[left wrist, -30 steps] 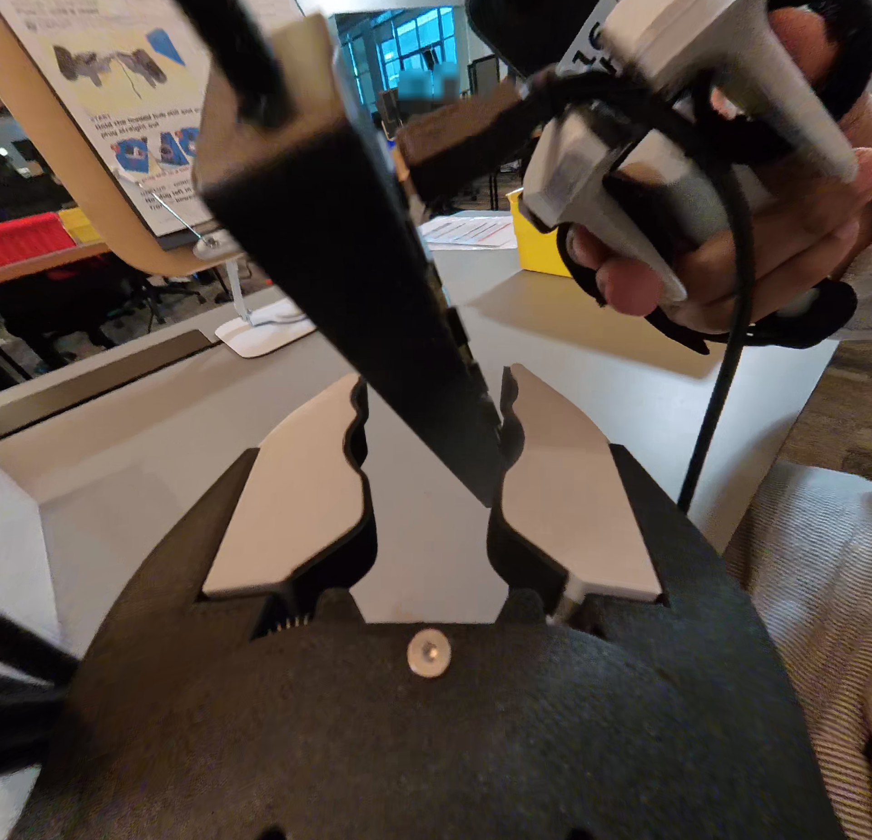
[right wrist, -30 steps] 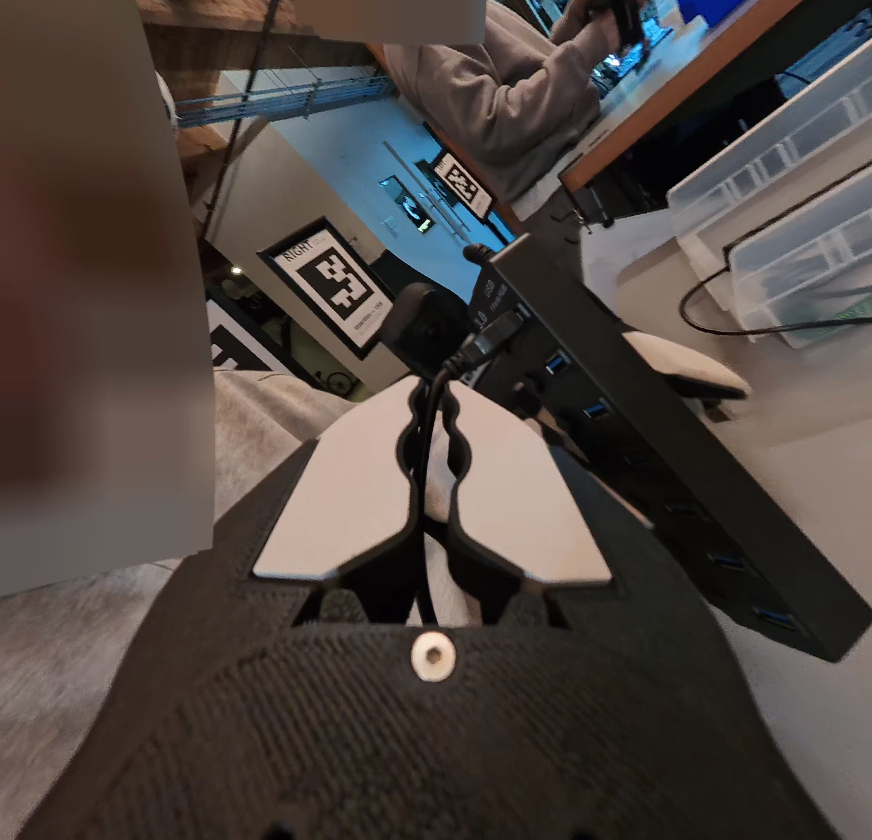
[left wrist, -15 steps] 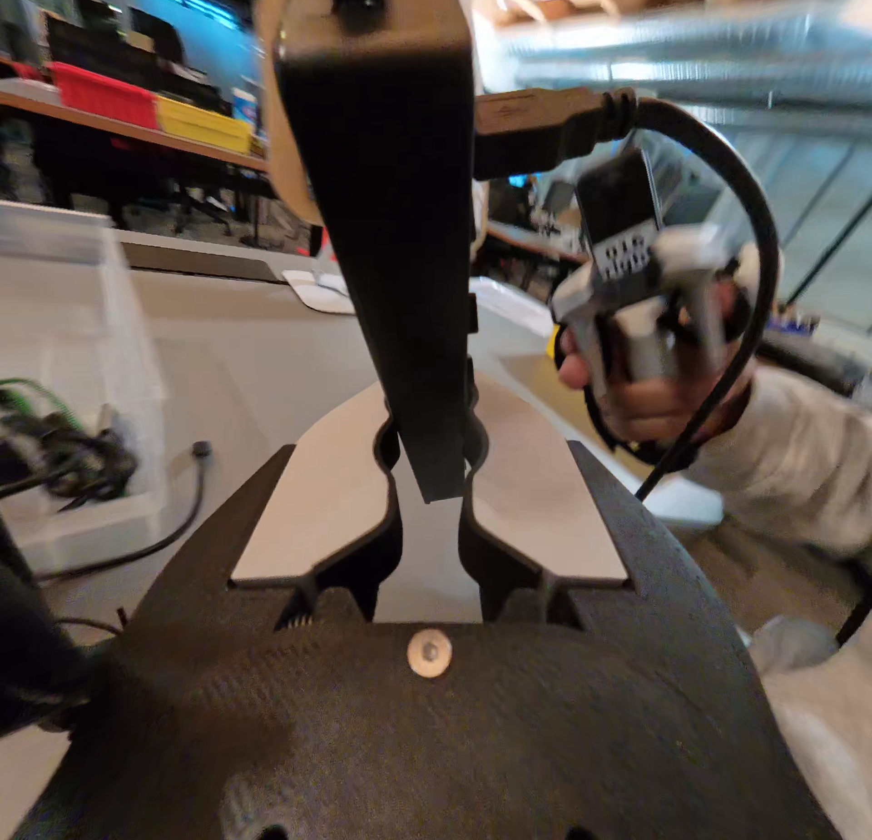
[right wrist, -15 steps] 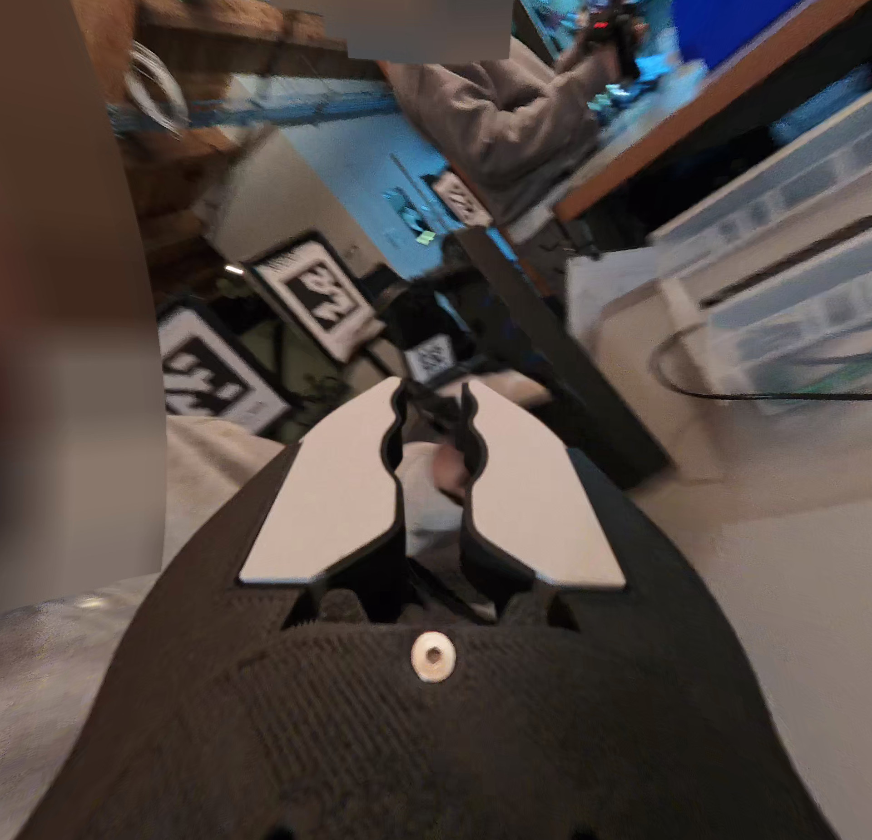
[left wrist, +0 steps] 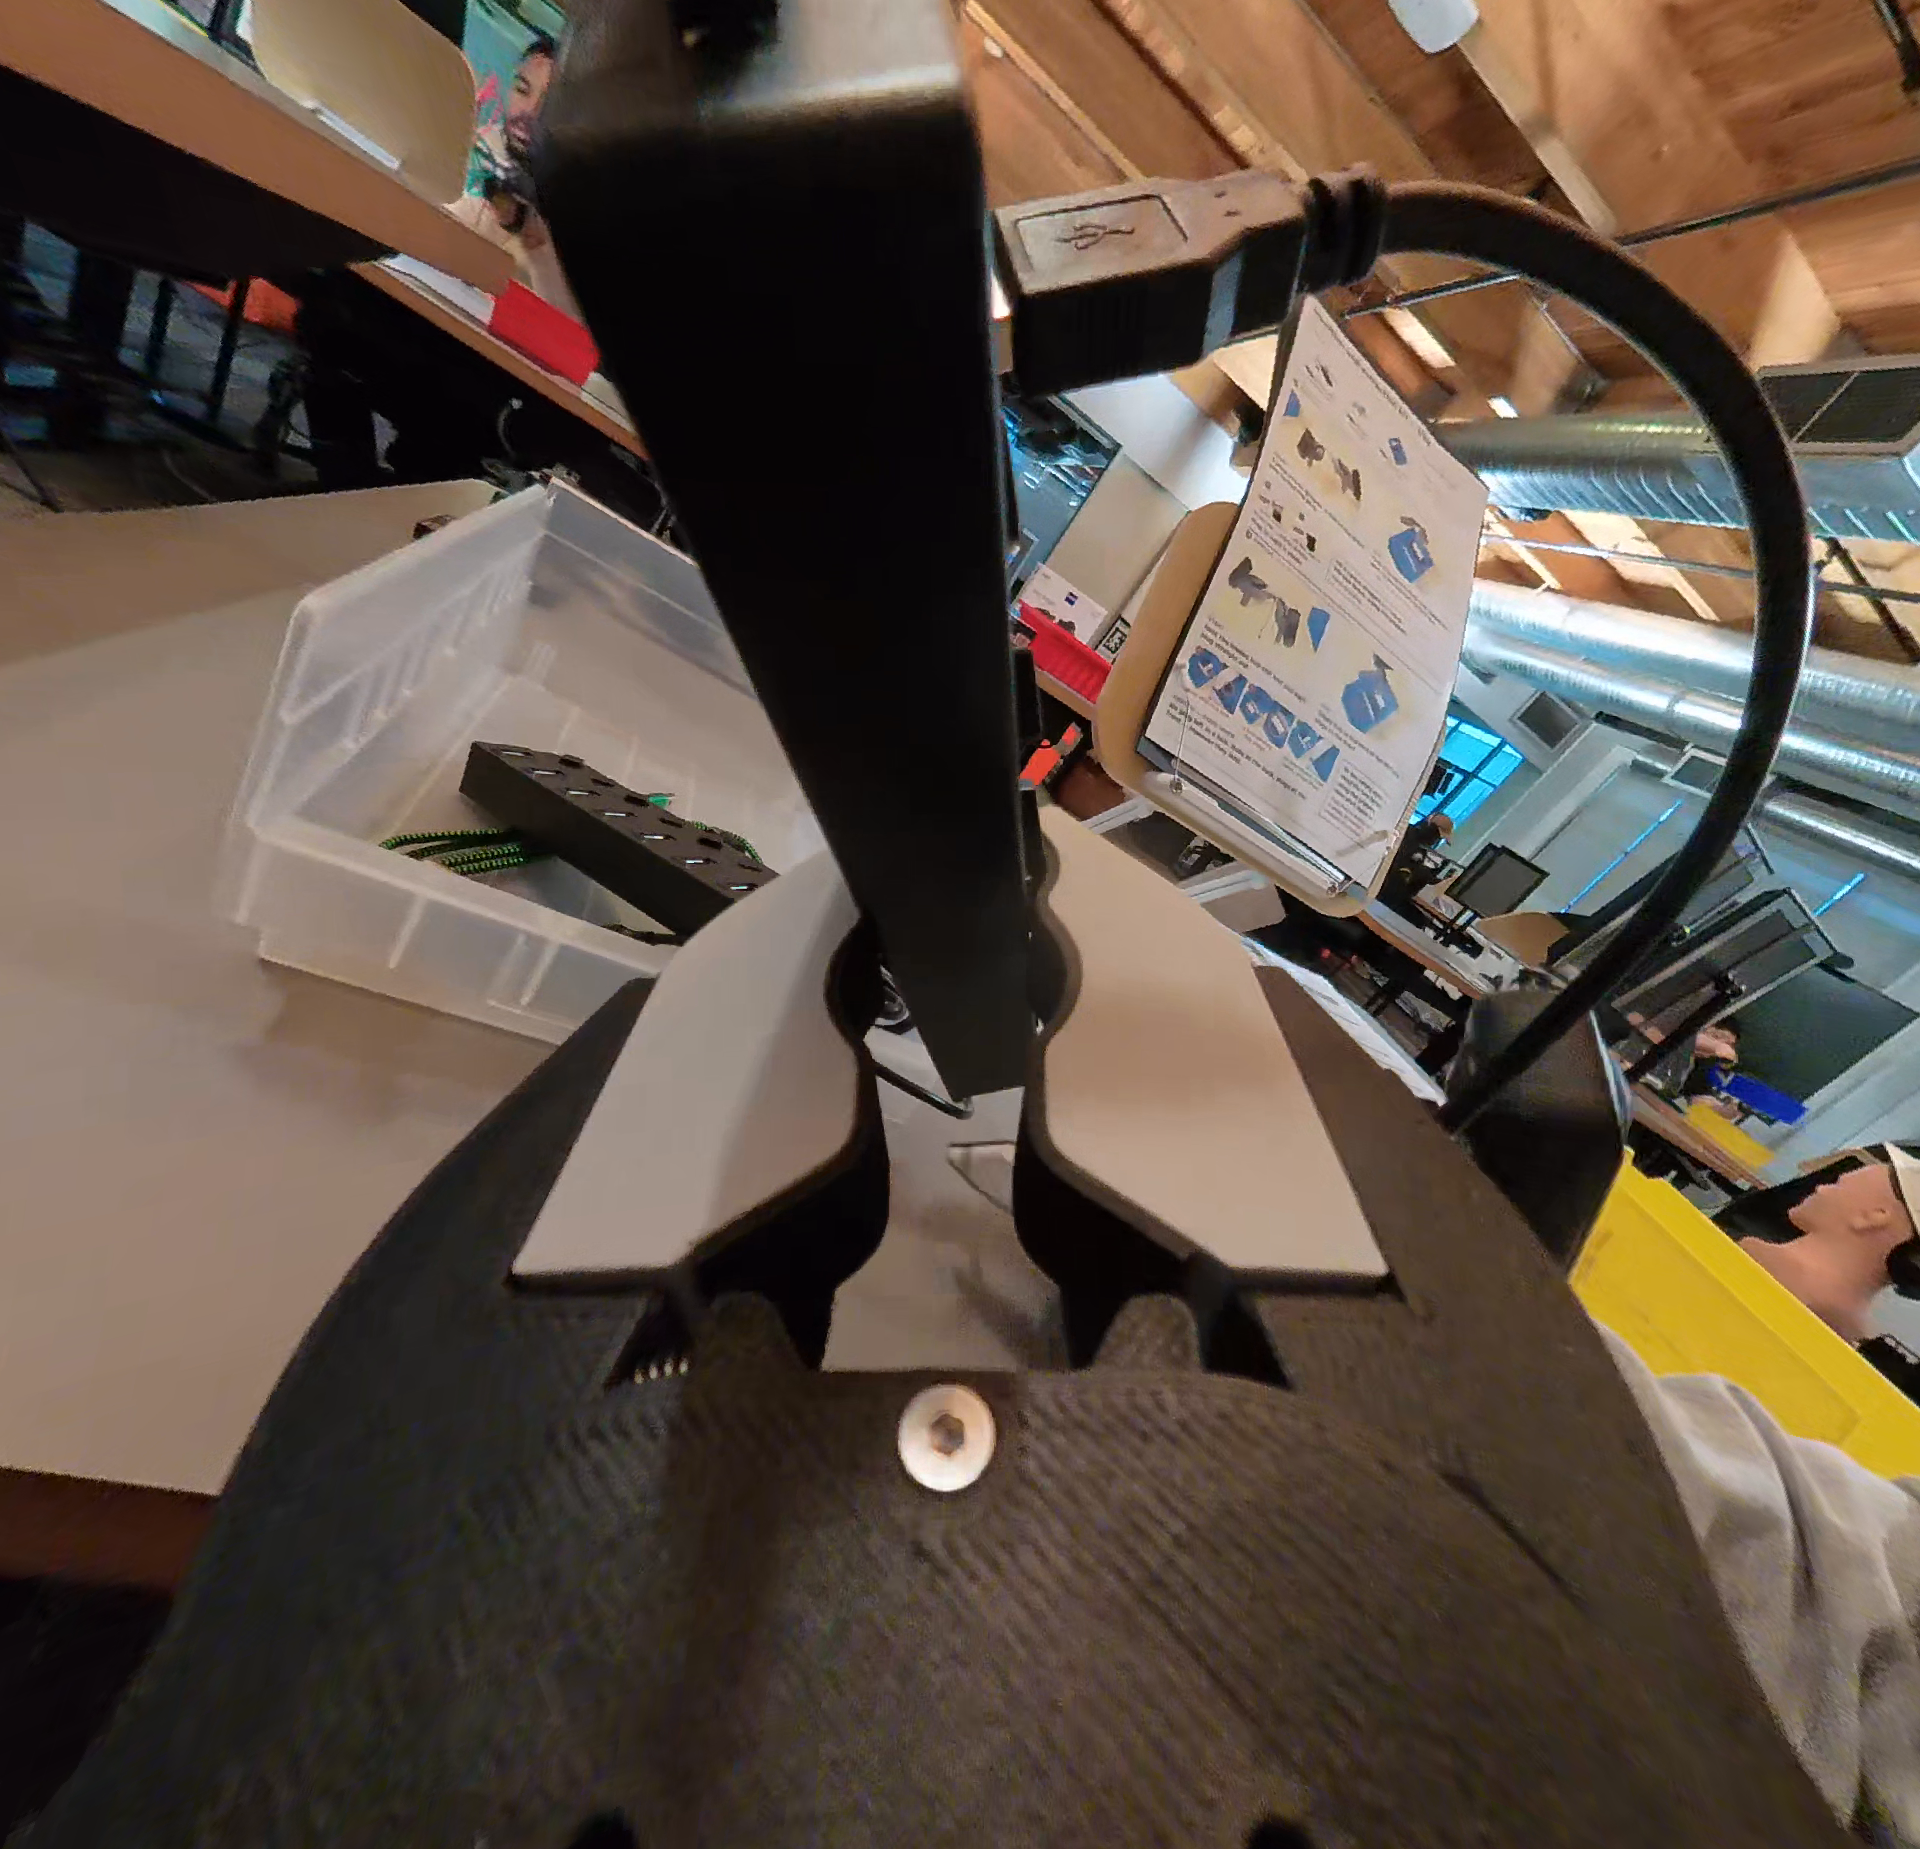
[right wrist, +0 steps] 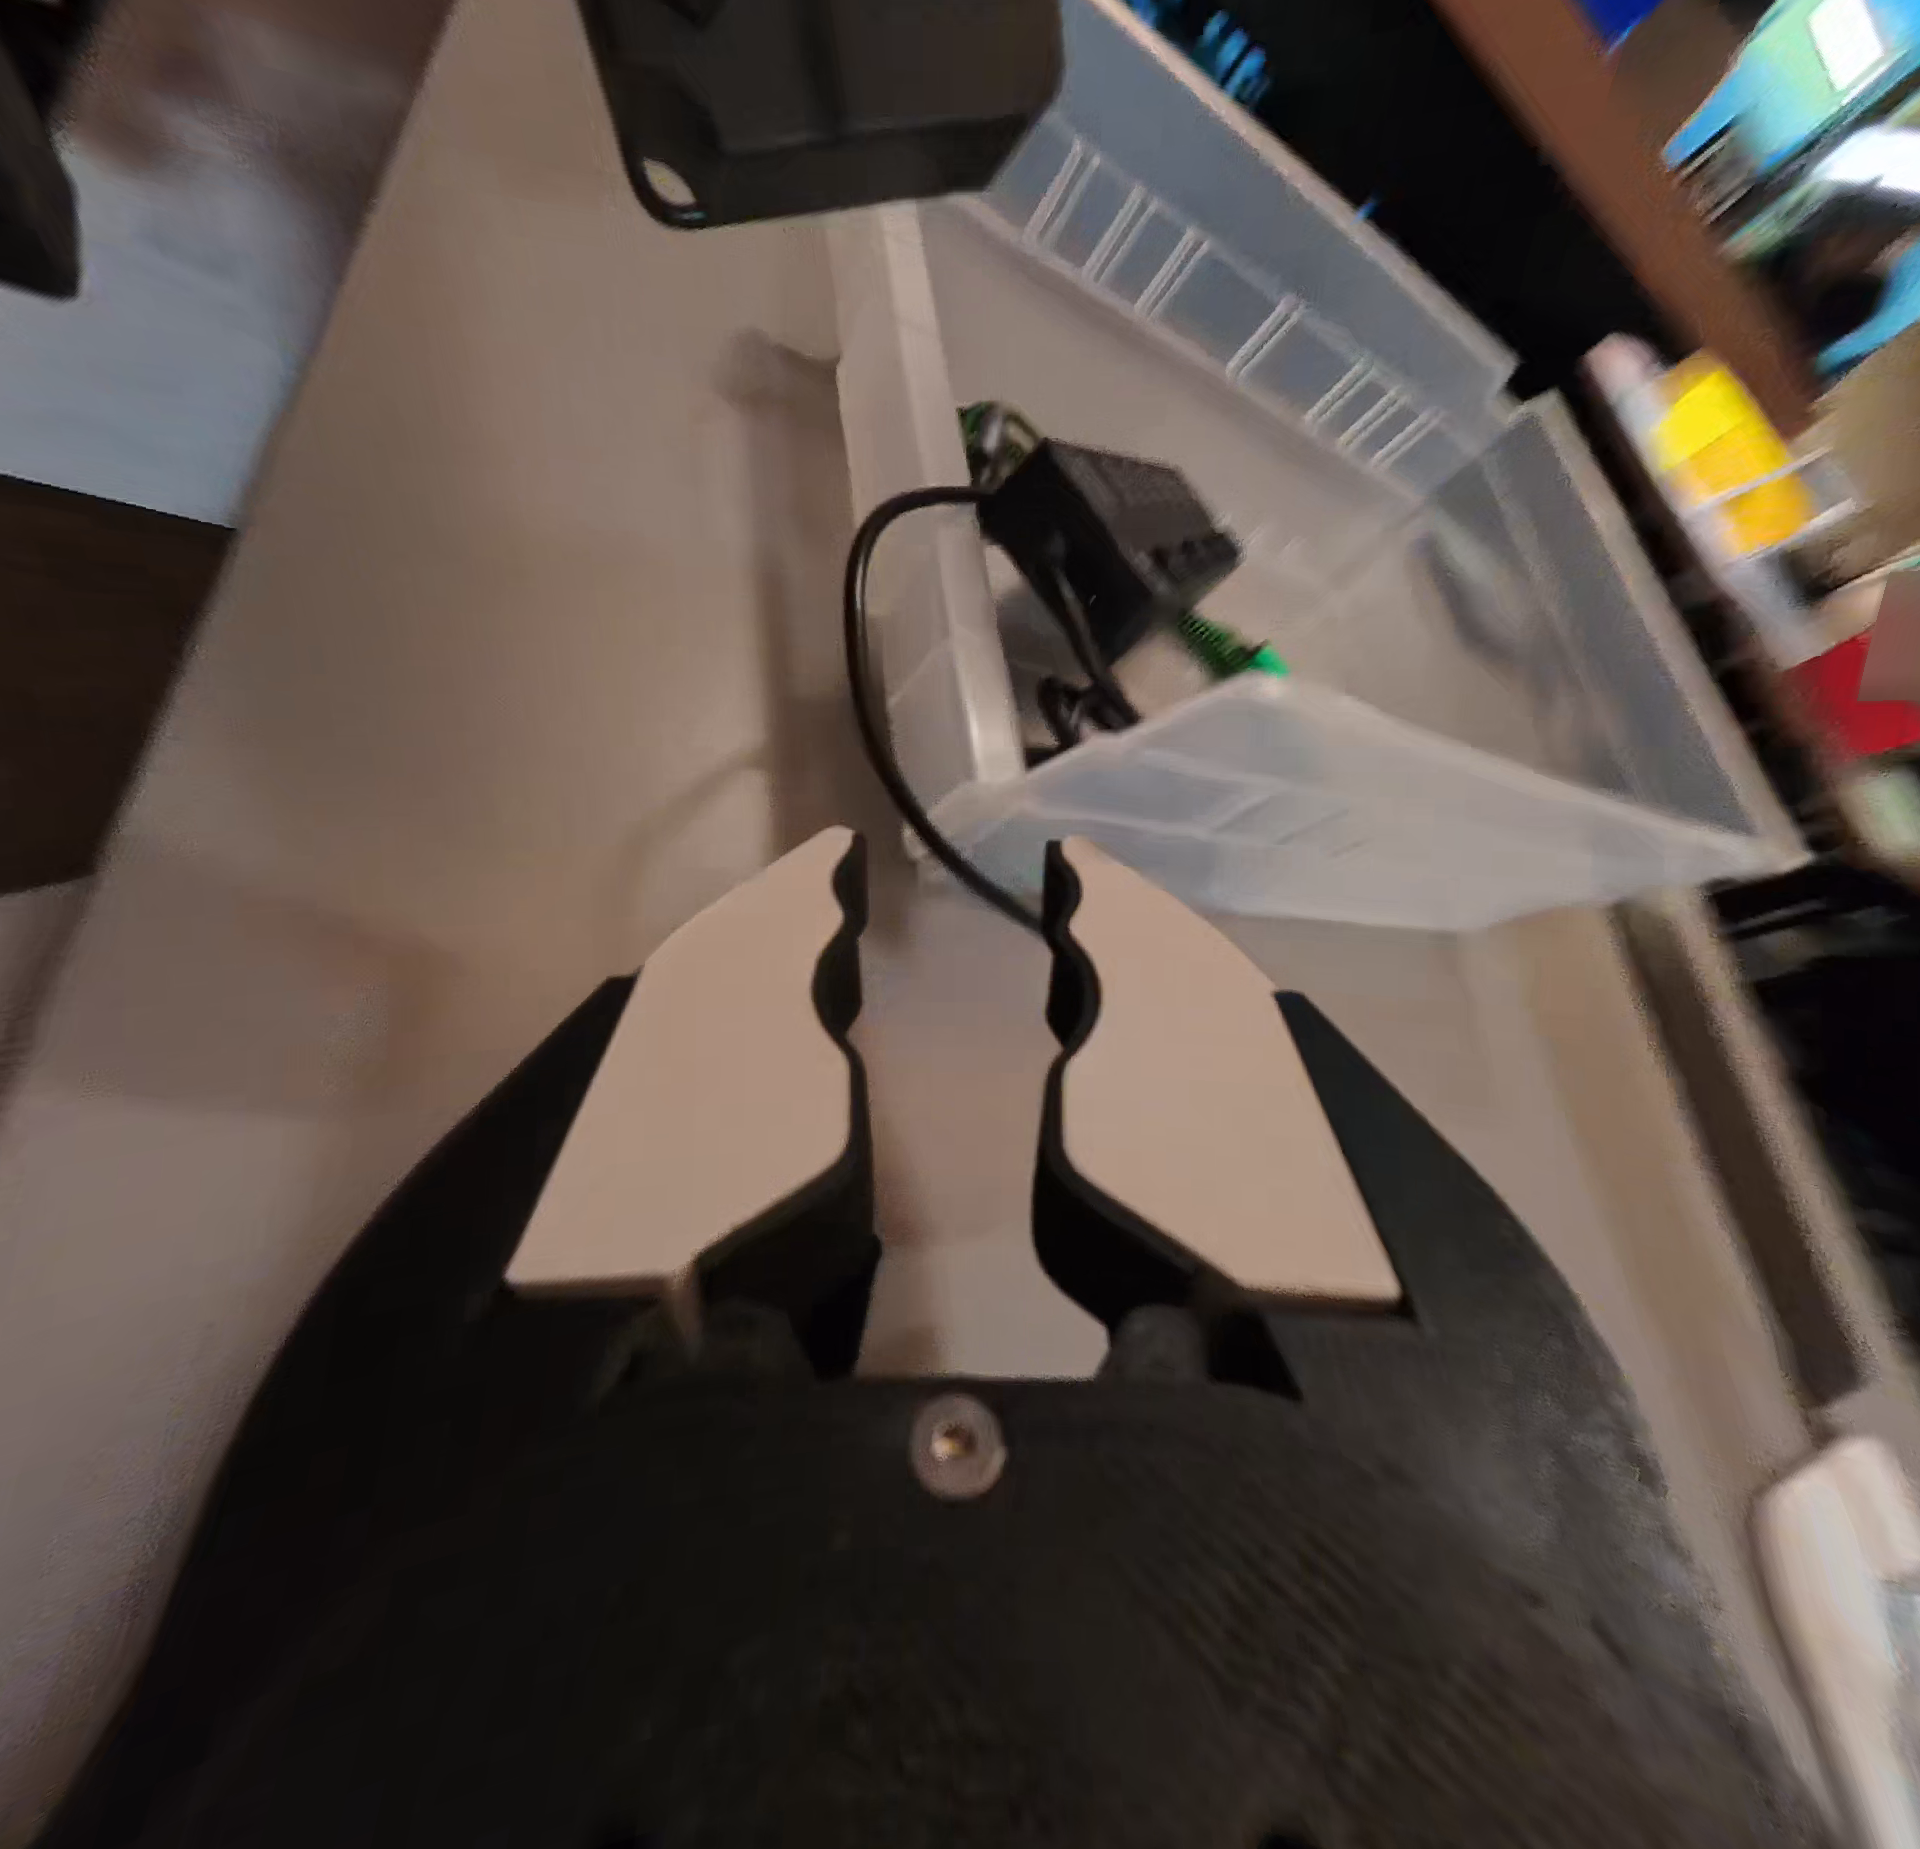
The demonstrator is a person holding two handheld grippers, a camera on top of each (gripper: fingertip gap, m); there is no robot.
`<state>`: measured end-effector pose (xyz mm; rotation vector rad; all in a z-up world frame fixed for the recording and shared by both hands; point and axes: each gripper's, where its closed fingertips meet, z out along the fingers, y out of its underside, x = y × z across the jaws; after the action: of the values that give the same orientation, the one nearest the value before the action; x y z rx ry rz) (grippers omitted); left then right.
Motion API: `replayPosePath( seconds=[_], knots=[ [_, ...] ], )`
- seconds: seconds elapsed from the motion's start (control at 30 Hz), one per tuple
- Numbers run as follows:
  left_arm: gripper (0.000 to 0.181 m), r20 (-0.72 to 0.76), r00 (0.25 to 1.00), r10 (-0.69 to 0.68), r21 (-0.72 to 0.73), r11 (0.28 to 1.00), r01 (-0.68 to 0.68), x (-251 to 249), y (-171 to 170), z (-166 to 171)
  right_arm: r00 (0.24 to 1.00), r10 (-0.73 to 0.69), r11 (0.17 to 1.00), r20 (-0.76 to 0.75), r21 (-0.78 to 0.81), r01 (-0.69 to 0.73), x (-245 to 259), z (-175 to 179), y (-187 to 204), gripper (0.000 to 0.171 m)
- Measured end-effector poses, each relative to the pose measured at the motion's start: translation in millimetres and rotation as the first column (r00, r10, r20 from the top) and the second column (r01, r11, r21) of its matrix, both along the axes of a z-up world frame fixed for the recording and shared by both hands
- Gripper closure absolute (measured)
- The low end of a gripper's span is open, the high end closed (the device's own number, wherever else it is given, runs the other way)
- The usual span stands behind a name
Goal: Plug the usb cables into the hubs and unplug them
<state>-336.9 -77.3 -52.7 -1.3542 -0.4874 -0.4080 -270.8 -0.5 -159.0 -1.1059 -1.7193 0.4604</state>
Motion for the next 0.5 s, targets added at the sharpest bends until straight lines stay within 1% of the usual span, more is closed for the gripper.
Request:
replayPosePath(
  seconds=[0.07, 0.1, 0.13, 0.2, 0.27, 0.3, 0.4, 0.5],
  knots=[
    [0.156, -0.019, 1.0, -0.003, -0.002, 1.0, 0.003, 1.1, 0.2, 0.6, 0.998, 0.027, 0.988, -0.057, 0.152, -0.018, -6.4, 6.5, -4.0, 0.141],
    [0.156, -0.03, 1.0, -0.003, -0.004, 1.0, 0.003, 2.0, 0.9, 0.1, 0.998, 0.035, 0.979, -0.054, 0.201, -0.024, -7.8, 6.0, -6.4, 0.142],
    [0.156, -0.043, 0.999, -0.002, -0.009, 1.0, 0.001, 2.9, 1.9, -0.7, 0.997, 0.041, 0.972, -0.063, 0.233, -0.026, -8.6, 7.0, -8.5, 0.146],
    [0.156, -0.088, 0.996, 0.028, -0.029, 0.999, -0.03, 2.4, 3.9, -3.2, 0.99, 0.076, 0.96, -0.122, 0.277, -0.04, -8.4, 17.1, -13.0, 0.161],
    [0.156, -0.128, 0.991, 0.041, -0.038, 0.998, -0.046, 2.7, 5.0, -2.7, 0.987, 0.106, 0.953, -0.119, 0.294, -0.067, -9.0, 21.0, -18.0, 0.164],
    [0.156, -0.135, 0.989, 0.051, -0.035, 0.998, -0.057, 1.7, 4.1, -1.4, 0.988, 0.109, 0.95, -0.106, 0.303, -0.072, -10.0, 20.5, -19.1, 0.17],
    [0.156, -0.129, 0.988, 0.083, -0.009, 0.996, -0.084, -2.7, -2.1, 3.6, 0.982, 0.123, 0.962, -0.143, 0.26, -0.083, -10.1, 30.6, -22.6, 0.171],
    [0.156, -0.164, 0.977, 0.135, 0.031, 0.991, -0.131, -4.8, -10.1, 12.3, 0.96, 0.086, 0.994, -0.268, 0.087, -0.064, 0.2, 70.2, -13.1, 0.171]
  ],
)
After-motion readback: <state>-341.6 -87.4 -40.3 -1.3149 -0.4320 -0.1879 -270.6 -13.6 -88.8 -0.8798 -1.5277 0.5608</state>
